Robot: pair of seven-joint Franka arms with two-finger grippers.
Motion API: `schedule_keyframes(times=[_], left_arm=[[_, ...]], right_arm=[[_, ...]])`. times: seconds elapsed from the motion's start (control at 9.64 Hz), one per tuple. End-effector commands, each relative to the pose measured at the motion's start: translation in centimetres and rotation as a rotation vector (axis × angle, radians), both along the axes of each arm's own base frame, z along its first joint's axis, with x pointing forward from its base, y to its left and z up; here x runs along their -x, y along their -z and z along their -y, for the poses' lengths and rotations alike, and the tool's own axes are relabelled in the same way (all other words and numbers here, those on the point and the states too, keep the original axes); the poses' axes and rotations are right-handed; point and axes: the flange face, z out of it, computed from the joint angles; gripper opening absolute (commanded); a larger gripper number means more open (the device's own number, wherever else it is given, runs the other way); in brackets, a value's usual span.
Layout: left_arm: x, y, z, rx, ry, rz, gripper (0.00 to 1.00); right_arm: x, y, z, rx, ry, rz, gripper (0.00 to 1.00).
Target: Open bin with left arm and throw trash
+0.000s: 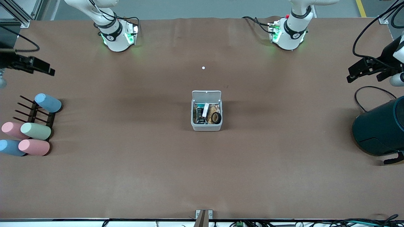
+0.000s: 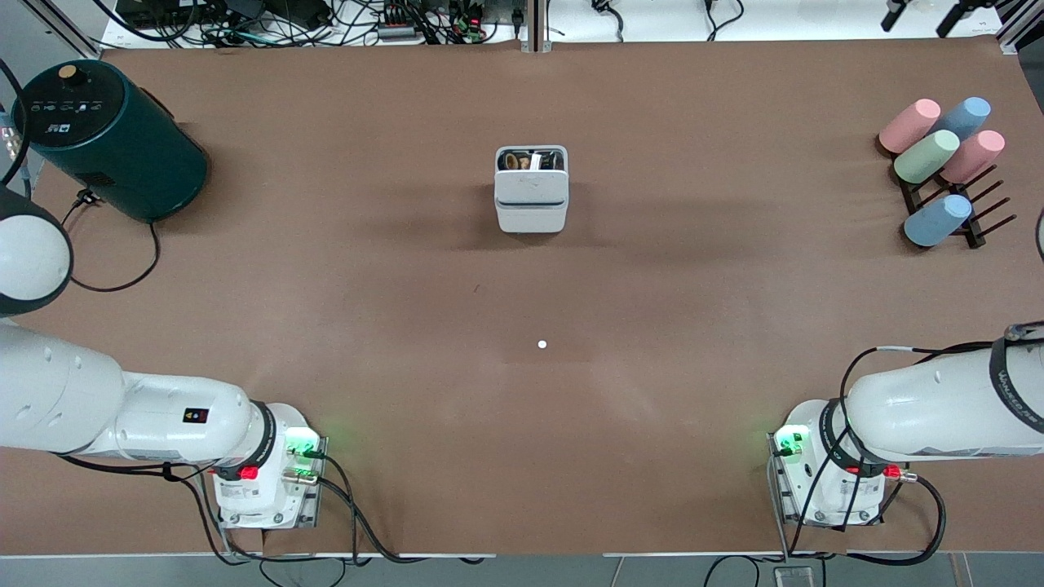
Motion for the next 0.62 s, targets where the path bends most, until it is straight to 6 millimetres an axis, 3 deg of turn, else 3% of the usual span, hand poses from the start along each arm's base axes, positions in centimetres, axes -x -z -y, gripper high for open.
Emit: schedule_keyframes(times=[0.0,0.1,0.52], left_arm=[[-0.2,-0.4,0.0,0.008,-0.006,0.007,1.00],[-0.2,-0.5,0.0,0.009,-0.006,0.008,1.00],[-0.2,-0.4,-0.1,0.008,-0.006,0.007,1.00]], right_arm=[[1.3,-0.2,-0.2,0.026,-0.076,0.024,1.00],[1.2,-1.2,-0.2,0.029,-0.074,0.047,1.00],[0.3,-1.1,0.7,0.060,-0.069,0.065,1.00]])
